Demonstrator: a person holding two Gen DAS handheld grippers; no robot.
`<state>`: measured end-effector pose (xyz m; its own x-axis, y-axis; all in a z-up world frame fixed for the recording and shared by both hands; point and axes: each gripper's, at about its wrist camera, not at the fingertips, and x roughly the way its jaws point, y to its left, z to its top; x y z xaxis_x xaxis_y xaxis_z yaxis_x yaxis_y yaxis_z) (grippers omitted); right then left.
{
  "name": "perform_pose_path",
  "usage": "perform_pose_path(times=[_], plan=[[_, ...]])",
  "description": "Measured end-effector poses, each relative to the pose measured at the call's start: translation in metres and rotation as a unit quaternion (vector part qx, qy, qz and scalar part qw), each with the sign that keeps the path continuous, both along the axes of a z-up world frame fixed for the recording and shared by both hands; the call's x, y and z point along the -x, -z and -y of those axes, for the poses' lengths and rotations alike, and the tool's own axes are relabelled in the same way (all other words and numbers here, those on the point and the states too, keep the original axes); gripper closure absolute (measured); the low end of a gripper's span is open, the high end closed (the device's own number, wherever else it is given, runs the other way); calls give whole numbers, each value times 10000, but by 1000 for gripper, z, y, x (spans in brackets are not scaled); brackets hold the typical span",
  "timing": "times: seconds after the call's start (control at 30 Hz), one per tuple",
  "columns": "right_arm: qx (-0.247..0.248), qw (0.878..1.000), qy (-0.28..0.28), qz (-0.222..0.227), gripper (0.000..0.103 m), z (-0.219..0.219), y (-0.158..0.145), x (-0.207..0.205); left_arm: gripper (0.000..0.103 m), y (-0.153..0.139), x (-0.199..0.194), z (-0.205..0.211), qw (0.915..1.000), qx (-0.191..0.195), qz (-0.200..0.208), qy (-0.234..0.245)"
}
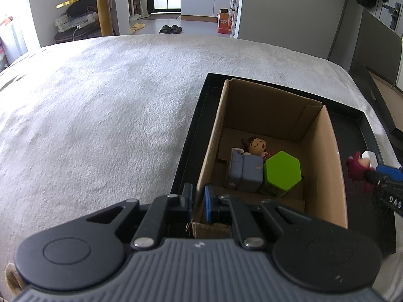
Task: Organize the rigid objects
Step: 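Lower the right gripper onto the pink figure and close it, then carry the pink figure over the box and open the right gripper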
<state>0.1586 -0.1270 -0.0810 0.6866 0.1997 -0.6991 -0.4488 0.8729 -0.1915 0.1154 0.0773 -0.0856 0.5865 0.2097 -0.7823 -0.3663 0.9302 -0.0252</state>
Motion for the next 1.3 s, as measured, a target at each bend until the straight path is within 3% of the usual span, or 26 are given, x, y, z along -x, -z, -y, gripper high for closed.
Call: perform_pose_path(times=[0.63,1.17,1.3], plan=[[-229,9963,-543,623,80,-39,-54,-2,94,-1,2,-2,10000,86,8,-24],[-103,9896,-1389,345,79,-102,-51,-10,94,0,2,-6,9997,220,32,-56],[-147,9892,-1433,275,65,-106,-47,-8,94,0,2,-6,9997,224,36,-55]])
